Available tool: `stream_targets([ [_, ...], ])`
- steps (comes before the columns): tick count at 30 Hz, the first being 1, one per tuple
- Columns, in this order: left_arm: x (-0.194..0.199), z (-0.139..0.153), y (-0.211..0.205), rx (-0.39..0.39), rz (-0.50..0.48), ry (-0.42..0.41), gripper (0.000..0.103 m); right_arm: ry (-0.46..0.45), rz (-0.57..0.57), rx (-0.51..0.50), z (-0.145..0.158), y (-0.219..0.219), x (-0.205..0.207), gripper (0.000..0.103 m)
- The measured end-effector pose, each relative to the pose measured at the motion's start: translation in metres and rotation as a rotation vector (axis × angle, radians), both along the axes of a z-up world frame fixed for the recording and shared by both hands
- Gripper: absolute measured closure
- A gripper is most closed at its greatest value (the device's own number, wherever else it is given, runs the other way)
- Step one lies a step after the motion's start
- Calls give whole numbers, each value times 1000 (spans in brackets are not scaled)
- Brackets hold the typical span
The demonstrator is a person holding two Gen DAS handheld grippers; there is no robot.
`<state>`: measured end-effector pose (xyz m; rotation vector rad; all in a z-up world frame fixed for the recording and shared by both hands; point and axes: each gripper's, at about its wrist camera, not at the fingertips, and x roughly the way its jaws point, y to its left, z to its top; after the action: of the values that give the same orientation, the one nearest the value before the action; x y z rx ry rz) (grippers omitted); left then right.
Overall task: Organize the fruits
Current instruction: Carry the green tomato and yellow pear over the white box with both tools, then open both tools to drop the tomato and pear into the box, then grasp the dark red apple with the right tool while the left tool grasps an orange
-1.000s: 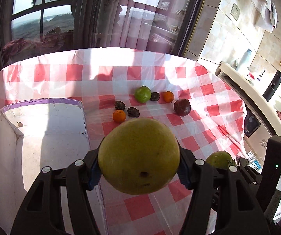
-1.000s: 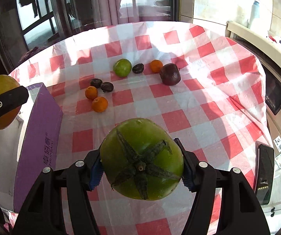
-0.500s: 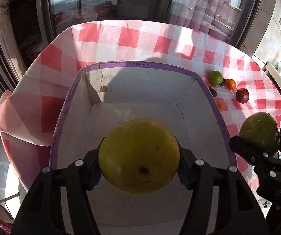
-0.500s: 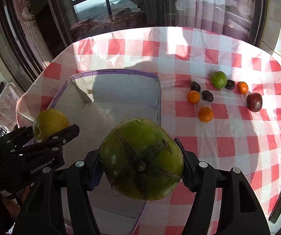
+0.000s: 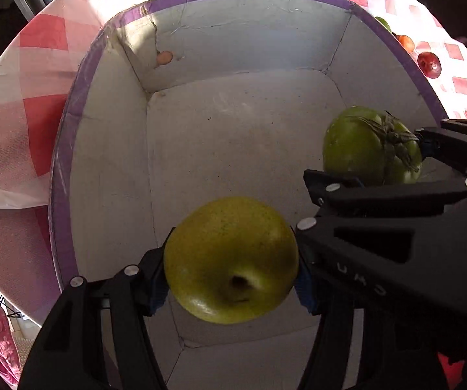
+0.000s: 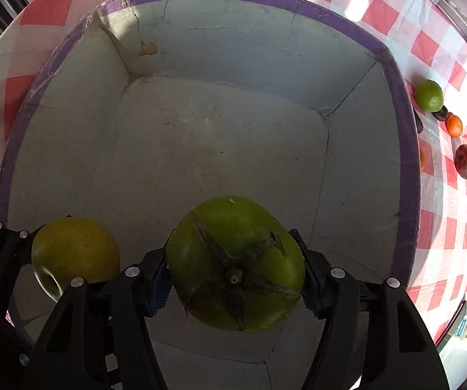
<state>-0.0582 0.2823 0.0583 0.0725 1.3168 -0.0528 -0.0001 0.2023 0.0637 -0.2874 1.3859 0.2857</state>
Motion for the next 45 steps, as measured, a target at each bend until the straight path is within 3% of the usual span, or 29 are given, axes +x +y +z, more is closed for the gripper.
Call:
stream_targets([
  [3, -3, -11, -2, 7, -39, 44, 41, 44, -4, -45, -16, -2, 4, 40],
  [11, -8, -31, 0, -41, -79, 155, 41, 116, -21, -41, -41, -6, 0, 40],
  [17, -3, -44, 7, -61, -49, 238, 41, 158, -43, -36, -50, -11, 1, 39],
  [24, -4, -33, 11, -66, -47, 193, 39, 153, -91, 50, -43, -24, 16, 37],
  [27, -11, -14, 14, -119, -49, 107, 34, 118, -114, 114, -29, -33, 16, 37],
  [30, -20, 15, 17, -189, -71, -46, 24, 61, -126, 213, -10, -44, 11, 33],
  [36, -47, 57, 17, -267, -72, -264, 10, -135, -131, 483, 44, -75, -8, 29],
  [40, -61, 97, 14, -206, -5, -429, 3, -274, -146, 620, 73, -111, -31, 29],
  [42, -66, 117, 2, -148, 21, -498, 3, -339, -171, 679, 103, -128, -33, 29],
  [45, -54, 152, -22, -31, 55, -593, 2, -438, -253, 727, 118, -154, -23, 19],
])
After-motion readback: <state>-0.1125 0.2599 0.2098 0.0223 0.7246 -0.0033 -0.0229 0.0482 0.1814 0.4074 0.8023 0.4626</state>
